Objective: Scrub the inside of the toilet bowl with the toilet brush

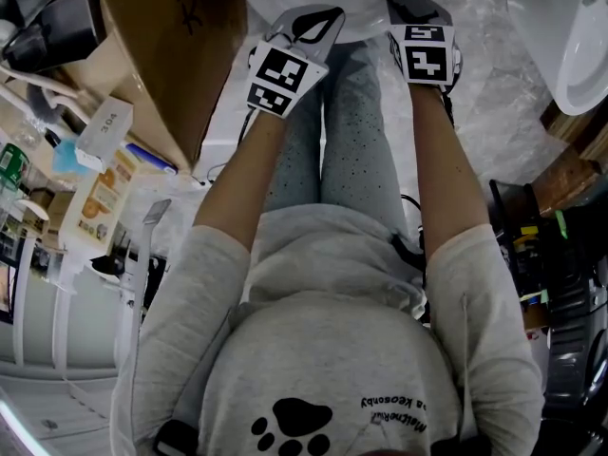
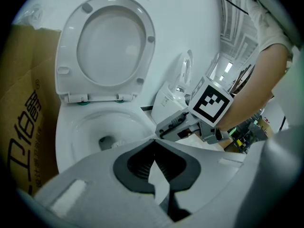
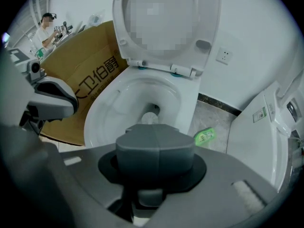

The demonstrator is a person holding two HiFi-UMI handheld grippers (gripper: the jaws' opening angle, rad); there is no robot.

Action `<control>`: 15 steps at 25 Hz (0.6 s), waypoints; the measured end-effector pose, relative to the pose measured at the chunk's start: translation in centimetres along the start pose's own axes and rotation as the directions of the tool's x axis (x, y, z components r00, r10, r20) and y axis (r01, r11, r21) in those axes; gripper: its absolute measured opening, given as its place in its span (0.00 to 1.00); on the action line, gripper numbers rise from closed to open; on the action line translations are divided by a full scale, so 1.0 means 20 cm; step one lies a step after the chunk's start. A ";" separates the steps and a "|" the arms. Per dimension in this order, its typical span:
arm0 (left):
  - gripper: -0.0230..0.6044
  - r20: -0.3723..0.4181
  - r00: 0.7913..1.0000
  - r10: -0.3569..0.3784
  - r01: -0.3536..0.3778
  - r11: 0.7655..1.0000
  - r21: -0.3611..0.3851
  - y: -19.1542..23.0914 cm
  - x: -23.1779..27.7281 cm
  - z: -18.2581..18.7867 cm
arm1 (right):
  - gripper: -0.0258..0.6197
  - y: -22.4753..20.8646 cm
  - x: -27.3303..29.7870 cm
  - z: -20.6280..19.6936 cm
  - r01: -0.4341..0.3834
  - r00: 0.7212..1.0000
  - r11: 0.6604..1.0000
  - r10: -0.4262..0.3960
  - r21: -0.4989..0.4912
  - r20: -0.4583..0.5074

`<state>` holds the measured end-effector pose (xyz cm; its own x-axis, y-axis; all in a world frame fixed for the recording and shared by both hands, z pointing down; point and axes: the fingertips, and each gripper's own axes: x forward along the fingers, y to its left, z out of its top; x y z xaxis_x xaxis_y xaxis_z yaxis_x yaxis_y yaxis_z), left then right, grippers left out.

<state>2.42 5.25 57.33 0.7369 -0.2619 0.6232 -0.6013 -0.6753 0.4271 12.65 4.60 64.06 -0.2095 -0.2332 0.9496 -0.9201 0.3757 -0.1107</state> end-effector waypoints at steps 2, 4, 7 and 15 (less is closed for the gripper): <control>0.03 0.005 1.000 0.002 -0.002 1.000 0.000 0.00 -0.02 0.00 | 0.28 0.05 0.01 -0.03 -0.008 1.000 1.000 0.008 0.003 -0.013; 0.03 0.009 1.000 0.003 -0.003 1.000 0.001 0.00 -0.04 -0.01 | 0.28 0.09 0.01 -0.05 -0.013 1.000 1.000 0.013 0.020 -0.017; 0.03 0.013 1.000 0.011 -0.011 1.000 -0.003 0.02 -0.07 -0.03 | 0.28 0.12 0.01 -0.07 -0.008 1.000 0.999 0.009 0.047 -0.024; 0.03 0.023 1.000 0.015 -0.014 1.000 -0.013 0.01 -0.14 -0.09 | 0.28 0.22 0.01 -0.06 -0.015 1.000 0.995 0.017 0.097 -0.025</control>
<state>-0.33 7.07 56.79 0.7349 -0.2873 0.6143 -0.6156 -0.6628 0.4264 9.05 7.35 64.08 -0.2170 -0.2039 0.9546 -0.9447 0.2902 -0.1528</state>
